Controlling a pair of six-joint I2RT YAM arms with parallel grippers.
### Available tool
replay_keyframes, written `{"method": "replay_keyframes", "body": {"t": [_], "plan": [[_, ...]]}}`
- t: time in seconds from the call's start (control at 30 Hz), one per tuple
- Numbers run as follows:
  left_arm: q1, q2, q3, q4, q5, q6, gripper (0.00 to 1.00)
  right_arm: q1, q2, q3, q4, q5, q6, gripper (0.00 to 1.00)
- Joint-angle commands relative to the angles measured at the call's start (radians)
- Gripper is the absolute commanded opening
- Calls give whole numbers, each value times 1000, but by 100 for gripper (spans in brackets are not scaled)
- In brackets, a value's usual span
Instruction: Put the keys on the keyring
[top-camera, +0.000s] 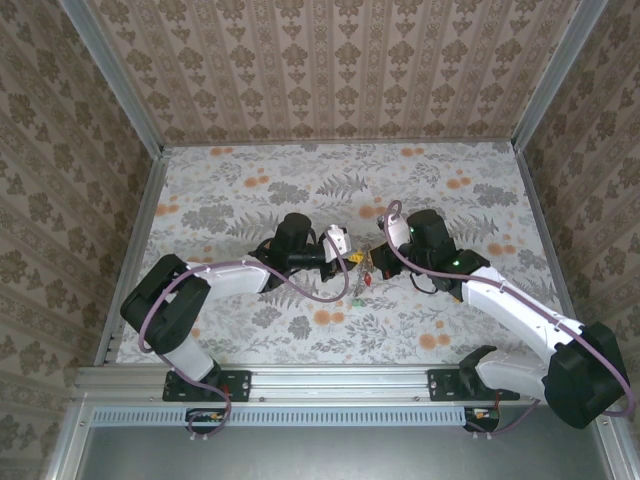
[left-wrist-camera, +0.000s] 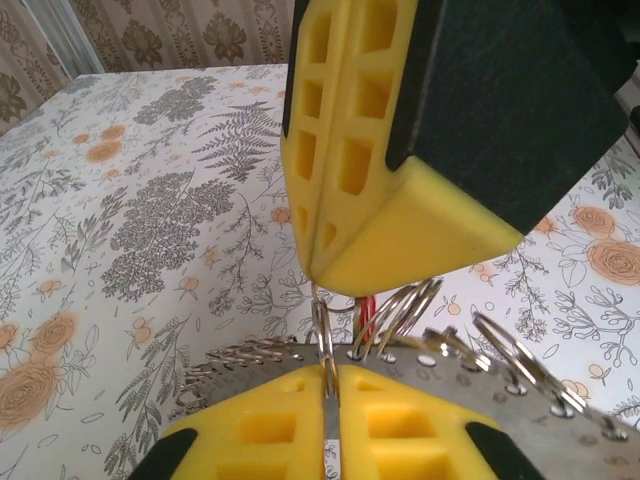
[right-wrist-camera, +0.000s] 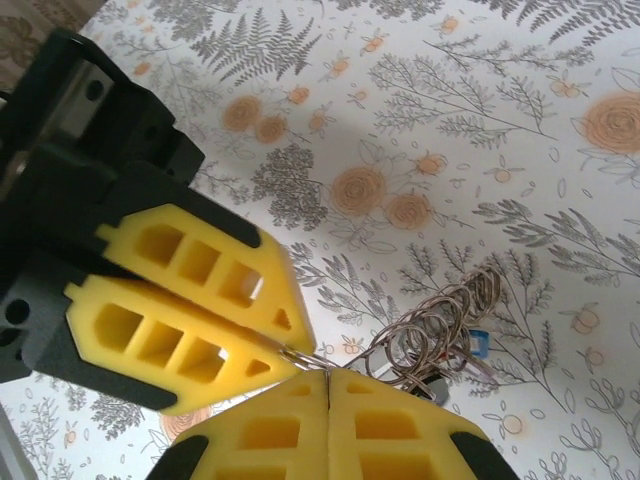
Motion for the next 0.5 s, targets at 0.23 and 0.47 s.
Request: {"method": "replay_keyframes", "body": {"t": [0.23,0.47], "plan": [[-9,-5,42,-37,10,13,21,-2,-8,28,10,-97,-39,0],[-9,-4,61,-76,36,34,26,0,-7,33,-6,-110,-63,0]]}}
